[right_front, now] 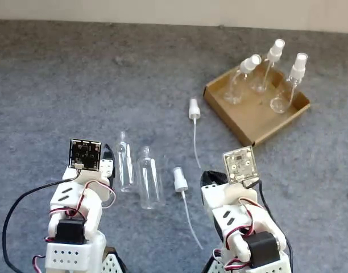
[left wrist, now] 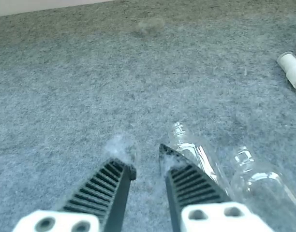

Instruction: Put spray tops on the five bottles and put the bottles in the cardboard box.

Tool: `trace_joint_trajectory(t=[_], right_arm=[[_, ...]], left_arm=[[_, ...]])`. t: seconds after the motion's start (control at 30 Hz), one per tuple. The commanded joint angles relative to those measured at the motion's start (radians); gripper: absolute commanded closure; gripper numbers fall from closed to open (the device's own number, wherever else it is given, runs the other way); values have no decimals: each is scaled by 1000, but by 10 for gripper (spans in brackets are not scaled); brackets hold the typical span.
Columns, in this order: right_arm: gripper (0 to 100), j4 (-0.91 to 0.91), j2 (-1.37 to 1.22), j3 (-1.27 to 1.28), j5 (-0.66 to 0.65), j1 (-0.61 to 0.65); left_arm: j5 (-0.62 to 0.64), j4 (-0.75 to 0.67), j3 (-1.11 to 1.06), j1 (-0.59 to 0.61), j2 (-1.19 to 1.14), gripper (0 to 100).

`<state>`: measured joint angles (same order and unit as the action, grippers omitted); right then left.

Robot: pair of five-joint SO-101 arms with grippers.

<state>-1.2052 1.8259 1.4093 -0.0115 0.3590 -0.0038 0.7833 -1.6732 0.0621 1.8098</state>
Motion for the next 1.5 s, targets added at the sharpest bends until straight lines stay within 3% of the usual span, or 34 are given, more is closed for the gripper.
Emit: trace_joint_trajectory(t=[0.0,0.87,1.17,1.47], right_arm=[[992,-1,7,-7,-11,15],[991,111,-16,-148,-11,15],[991,117,-403,-360,-2,24],[989,111,-719,-529,-2,191]], left_arm=[[-11,-20,-8,10,12,955],[-9,-89,-13,85,12,954],[-9,-91,-13,85,12,954],[-5,-92,-2,145,12,954]])
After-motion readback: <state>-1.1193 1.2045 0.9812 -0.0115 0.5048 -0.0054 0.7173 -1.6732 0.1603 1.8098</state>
